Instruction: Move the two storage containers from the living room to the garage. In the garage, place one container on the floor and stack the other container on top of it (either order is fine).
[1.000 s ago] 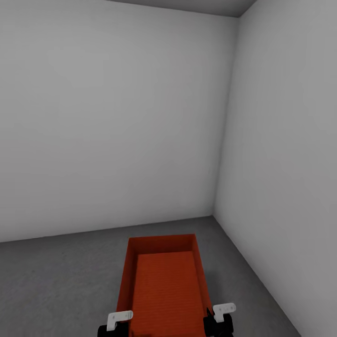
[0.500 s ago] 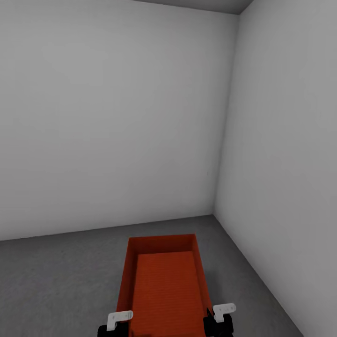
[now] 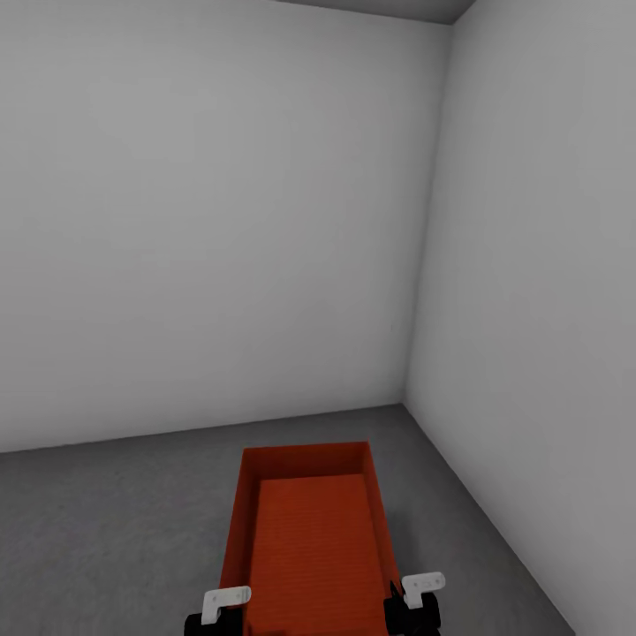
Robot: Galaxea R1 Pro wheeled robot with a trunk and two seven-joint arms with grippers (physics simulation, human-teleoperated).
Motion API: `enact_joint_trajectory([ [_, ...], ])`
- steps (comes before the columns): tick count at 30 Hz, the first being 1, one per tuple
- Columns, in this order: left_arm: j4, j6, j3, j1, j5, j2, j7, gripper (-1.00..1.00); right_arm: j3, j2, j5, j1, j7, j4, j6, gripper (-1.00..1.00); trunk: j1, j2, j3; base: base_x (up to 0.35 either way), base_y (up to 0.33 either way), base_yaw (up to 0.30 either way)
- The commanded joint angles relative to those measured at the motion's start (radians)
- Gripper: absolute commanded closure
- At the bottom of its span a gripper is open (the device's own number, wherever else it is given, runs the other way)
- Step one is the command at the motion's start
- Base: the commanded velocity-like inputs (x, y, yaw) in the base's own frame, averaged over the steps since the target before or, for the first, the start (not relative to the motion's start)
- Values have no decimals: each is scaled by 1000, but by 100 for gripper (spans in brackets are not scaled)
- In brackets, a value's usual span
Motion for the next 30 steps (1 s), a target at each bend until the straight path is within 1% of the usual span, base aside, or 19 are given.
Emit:
enact_joint_trajectory([
  [1, 1, -7, -11, -1, 17, 12, 14, 100, 5, -1, 1, -1, -14, 1, -2, 100, 4, -8, -4, 0, 0, 0],
  [15, 1, -7, -11, -1, 17, 12, 14, 100, 5, -2, 1, -1, -13, 1, -2, 100, 58, -106, -48, 0, 0, 0],
  [20, 1, -7, -11, -1, 17, 12, 14, 100, 5, -1, 1, -1, -13, 1, -2, 100, 58, -106, -48, 0, 0, 0],
  [30, 1, -7, -11, -1, 17, 12, 14, 100, 5, -1, 1, -1, -14, 1, -2, 100, 96, -176, -79, 0, 0, 0],
])
